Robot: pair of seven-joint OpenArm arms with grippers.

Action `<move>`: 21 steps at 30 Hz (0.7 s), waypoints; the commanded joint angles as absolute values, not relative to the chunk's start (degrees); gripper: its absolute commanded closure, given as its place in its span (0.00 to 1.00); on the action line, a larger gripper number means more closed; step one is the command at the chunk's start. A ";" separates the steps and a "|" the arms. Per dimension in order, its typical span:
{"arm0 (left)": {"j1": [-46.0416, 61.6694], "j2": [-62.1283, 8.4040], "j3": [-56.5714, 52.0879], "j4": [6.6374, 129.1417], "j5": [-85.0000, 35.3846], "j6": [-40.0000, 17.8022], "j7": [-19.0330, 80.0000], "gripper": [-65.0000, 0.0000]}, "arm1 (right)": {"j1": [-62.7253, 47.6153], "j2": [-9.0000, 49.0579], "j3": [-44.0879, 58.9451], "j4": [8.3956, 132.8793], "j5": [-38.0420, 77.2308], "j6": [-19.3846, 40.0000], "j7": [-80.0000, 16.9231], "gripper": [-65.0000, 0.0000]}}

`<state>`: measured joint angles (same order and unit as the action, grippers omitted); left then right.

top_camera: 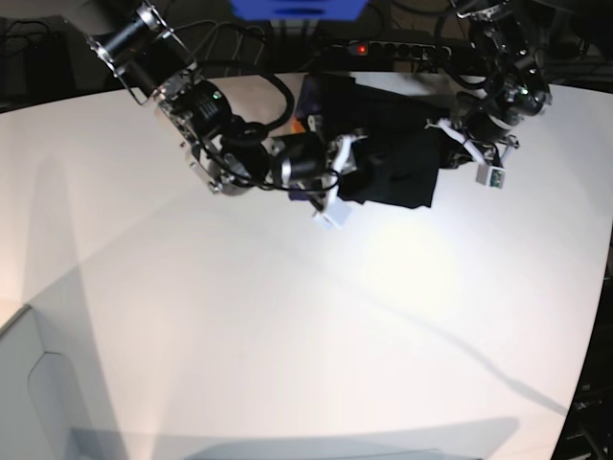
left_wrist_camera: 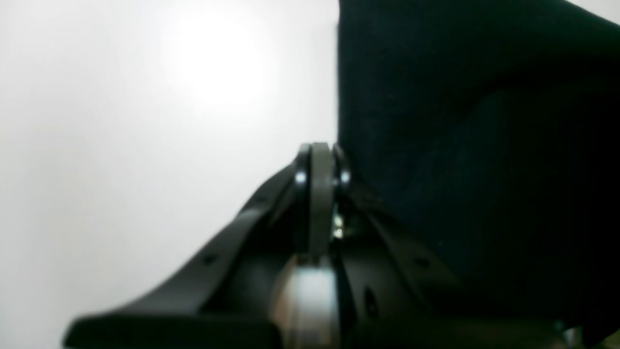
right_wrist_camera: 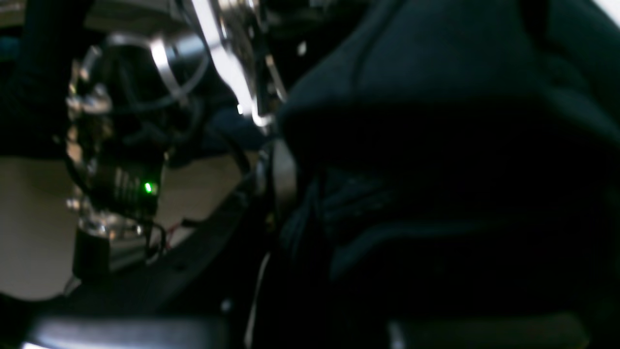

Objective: Fold the T-shirt properly
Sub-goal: 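Fold the held end with the right gripper over toward the left gripper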

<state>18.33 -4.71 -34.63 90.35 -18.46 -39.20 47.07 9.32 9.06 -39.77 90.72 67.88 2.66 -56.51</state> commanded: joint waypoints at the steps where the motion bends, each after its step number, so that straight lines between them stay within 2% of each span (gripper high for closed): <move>1: 18.95 -4.79 -34.51 89.89 -14.46 -38.73 51.21 1.00 | 10.33 8.84 -39.52 91.74 69.58 2.33 -55.16 0.81; 13: 19.03 -4.88 -34.59 89.89 -14.46 -38.90 51.21 1.00 | 9.98 7.69 -39.43 91.65 69.58 2.33 -53.05 0.61; 21: 19.03 -4.88 -34.59 89.89 -14.55 -38.90 51.21 1.00 | 9.98 7.08 -39.34 91.65 69.85 2.42 -53.05 0.59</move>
<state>18.35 -4.73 -34.63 90.35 -18.46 -39.22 47.05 9.10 7.86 -39.59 90.70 67.90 2.68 -53.91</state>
